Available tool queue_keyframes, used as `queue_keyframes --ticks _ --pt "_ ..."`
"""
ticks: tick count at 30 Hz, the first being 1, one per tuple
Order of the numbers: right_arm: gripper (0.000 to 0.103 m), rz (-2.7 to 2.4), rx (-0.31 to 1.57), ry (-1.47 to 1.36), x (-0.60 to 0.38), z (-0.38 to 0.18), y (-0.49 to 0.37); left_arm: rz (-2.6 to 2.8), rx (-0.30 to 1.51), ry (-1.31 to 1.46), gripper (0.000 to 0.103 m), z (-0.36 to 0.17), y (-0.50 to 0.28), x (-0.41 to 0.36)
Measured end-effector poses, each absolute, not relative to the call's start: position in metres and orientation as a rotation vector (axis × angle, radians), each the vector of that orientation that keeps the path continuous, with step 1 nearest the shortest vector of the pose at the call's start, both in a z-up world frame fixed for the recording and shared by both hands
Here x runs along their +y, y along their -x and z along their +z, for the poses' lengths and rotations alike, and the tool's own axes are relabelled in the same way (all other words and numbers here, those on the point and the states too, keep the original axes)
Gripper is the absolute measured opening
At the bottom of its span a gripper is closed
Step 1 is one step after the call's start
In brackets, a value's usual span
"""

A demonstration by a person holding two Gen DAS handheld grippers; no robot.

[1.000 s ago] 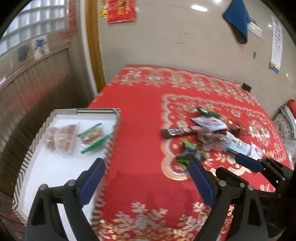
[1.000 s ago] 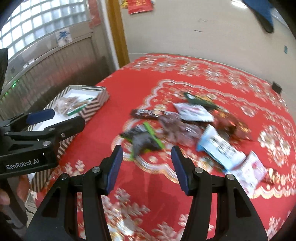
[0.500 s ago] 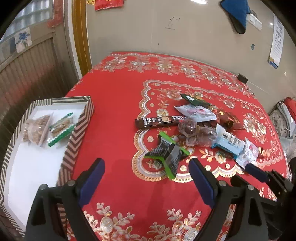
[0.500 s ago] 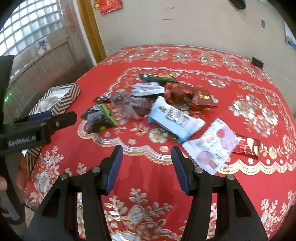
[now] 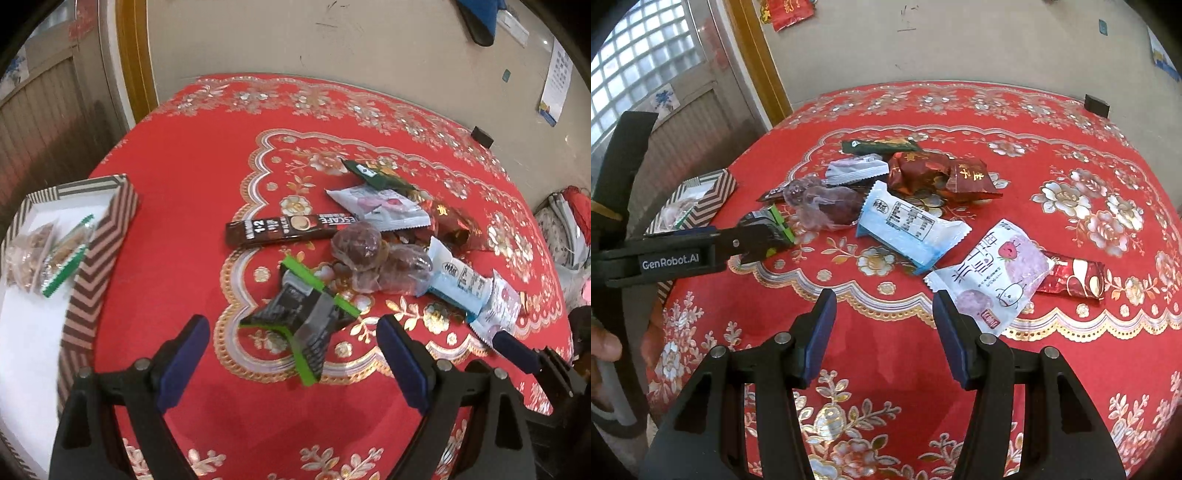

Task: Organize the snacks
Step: 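Return both tools to the pile, left toward the dark green-black pack, right toward the blue wafer pack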

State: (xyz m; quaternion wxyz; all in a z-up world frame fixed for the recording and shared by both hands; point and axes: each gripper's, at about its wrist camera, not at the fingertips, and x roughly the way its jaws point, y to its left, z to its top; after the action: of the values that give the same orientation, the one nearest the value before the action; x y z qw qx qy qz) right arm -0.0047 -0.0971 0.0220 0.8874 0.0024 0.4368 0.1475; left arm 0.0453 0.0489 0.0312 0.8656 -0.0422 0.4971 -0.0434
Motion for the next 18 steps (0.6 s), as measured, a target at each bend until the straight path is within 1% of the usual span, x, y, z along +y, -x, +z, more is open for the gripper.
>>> queue_keyframes --ticks 4,9,18 --pt "0.054 0.305 0.892 0.042 -0.099 0.026 -0.006 -0.091 1.053 0.085 0.093 0.027 -0.052 0.043" --pt "0.054 0.340 0.864 0.179 -0.094 0.031 -0.030 -0.082 1.076 0.095 0.093 0.021 -0.061 0.042" --pt "0.054 0.454 0.903 0.427 -0.072 0.016 -0.059 -0.047 1.099 0.104 0.093 0.013 -0.070 0.045"
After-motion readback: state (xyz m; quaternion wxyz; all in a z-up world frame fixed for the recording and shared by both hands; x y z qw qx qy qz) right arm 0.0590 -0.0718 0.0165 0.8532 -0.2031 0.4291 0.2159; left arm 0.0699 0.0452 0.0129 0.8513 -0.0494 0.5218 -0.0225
